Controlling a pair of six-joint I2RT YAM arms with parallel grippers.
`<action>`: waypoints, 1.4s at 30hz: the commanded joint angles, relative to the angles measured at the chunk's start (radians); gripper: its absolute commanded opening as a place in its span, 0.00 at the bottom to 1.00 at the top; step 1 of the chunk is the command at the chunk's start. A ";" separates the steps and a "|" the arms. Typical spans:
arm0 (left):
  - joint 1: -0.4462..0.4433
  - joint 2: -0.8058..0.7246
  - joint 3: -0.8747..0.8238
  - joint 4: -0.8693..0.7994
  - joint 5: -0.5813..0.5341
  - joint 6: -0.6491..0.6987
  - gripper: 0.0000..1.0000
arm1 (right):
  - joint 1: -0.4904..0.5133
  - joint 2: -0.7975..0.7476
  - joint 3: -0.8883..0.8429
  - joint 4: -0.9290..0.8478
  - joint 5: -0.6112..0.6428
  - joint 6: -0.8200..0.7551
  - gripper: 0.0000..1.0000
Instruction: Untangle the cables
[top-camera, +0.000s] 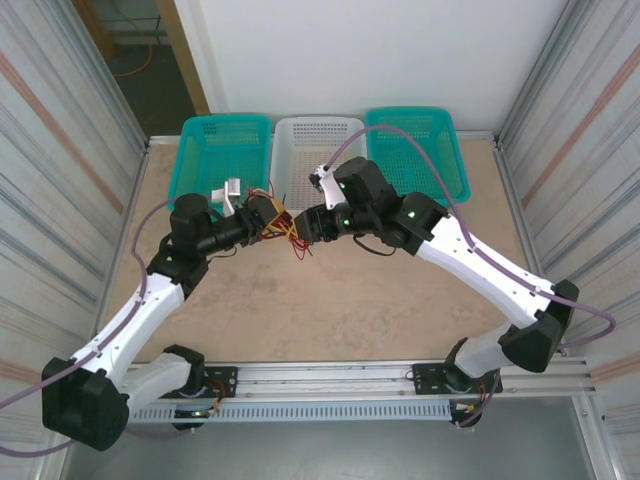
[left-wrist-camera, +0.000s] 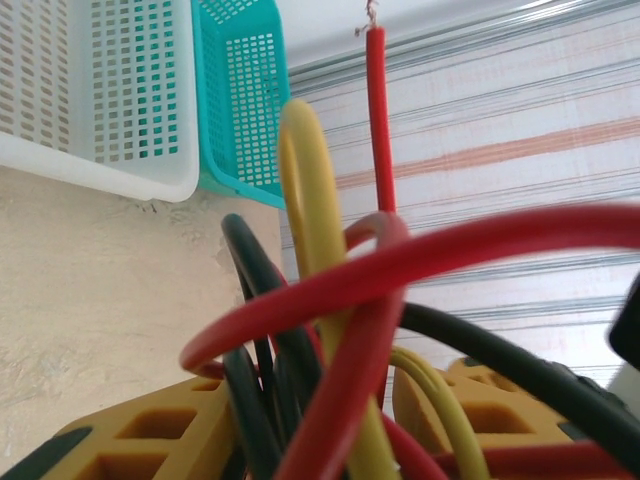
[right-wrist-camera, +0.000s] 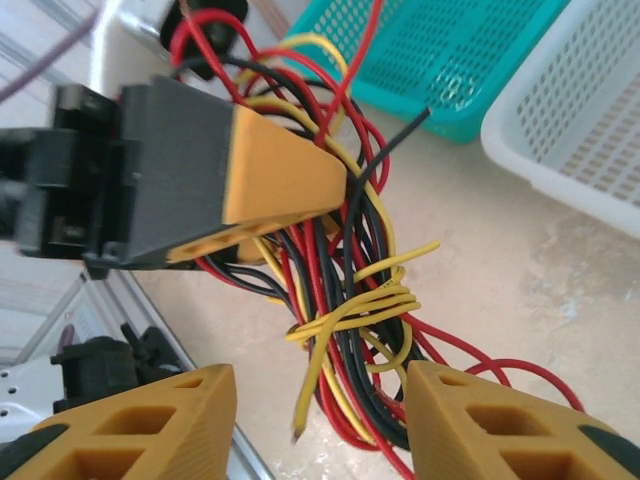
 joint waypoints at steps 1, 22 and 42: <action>0.006 -0.025 0.027 0.037 0.035 0.025 0.00 | 0.001 0.003 0.036 -0.005 -0.019 0.014 0.41; 0.006 -0.036 0.020 0.044 0.045 0.022 0.53 | 0.015 -0.015 0.083 -0.008 0.090 0.003 0.00; 0.025 -0.057 -0.089 0.170 0.201 -0.117 0.61 | -0.004 -0.017 0.085 0.045 0.039 0.026 0.00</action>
